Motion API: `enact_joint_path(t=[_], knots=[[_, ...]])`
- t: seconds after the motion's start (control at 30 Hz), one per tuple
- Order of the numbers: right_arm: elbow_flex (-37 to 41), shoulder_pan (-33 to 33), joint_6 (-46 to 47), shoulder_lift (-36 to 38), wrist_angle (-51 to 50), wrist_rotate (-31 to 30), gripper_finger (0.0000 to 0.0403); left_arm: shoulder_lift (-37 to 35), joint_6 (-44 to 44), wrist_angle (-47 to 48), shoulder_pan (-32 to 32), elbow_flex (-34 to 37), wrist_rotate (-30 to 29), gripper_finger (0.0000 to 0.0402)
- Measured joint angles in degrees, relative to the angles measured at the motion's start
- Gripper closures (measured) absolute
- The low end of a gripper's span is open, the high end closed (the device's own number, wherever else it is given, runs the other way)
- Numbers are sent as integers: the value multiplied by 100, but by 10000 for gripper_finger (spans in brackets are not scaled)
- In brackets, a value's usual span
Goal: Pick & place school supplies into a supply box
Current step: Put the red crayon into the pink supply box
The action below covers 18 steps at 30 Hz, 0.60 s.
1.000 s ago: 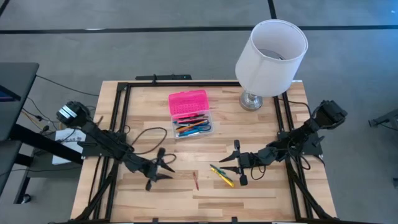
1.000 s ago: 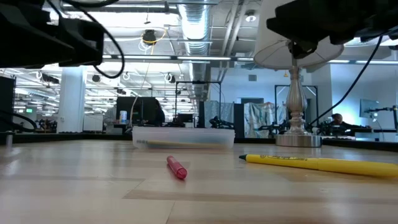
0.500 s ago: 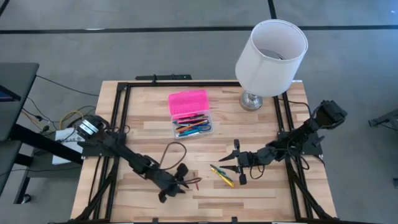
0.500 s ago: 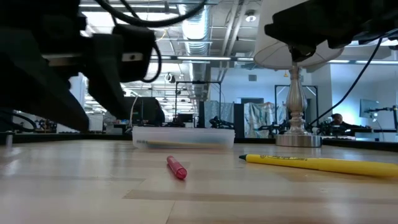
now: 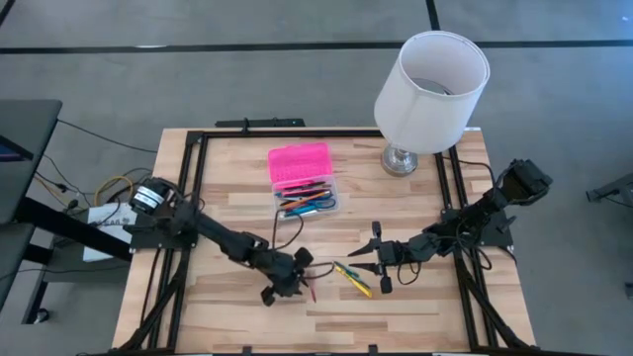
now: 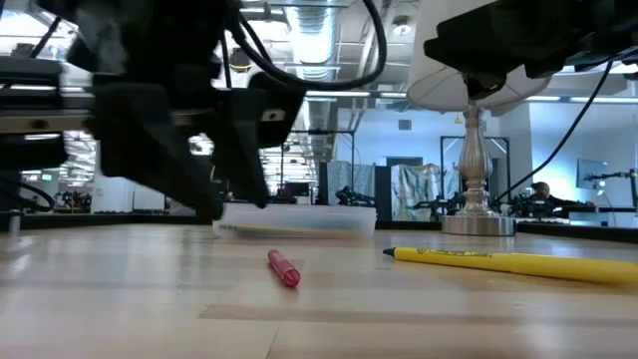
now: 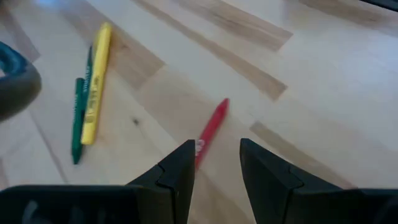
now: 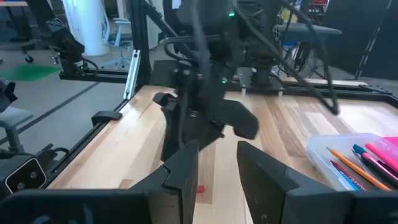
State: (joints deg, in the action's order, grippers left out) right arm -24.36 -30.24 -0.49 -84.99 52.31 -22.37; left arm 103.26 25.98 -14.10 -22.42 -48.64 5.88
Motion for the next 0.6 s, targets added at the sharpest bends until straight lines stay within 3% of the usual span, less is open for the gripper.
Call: enact_joint_path(t=[0.6], knots=[[0, 0, -13, 0, -4, 2, 297, 25, 326, -404, 433, 0, 782, 278]])
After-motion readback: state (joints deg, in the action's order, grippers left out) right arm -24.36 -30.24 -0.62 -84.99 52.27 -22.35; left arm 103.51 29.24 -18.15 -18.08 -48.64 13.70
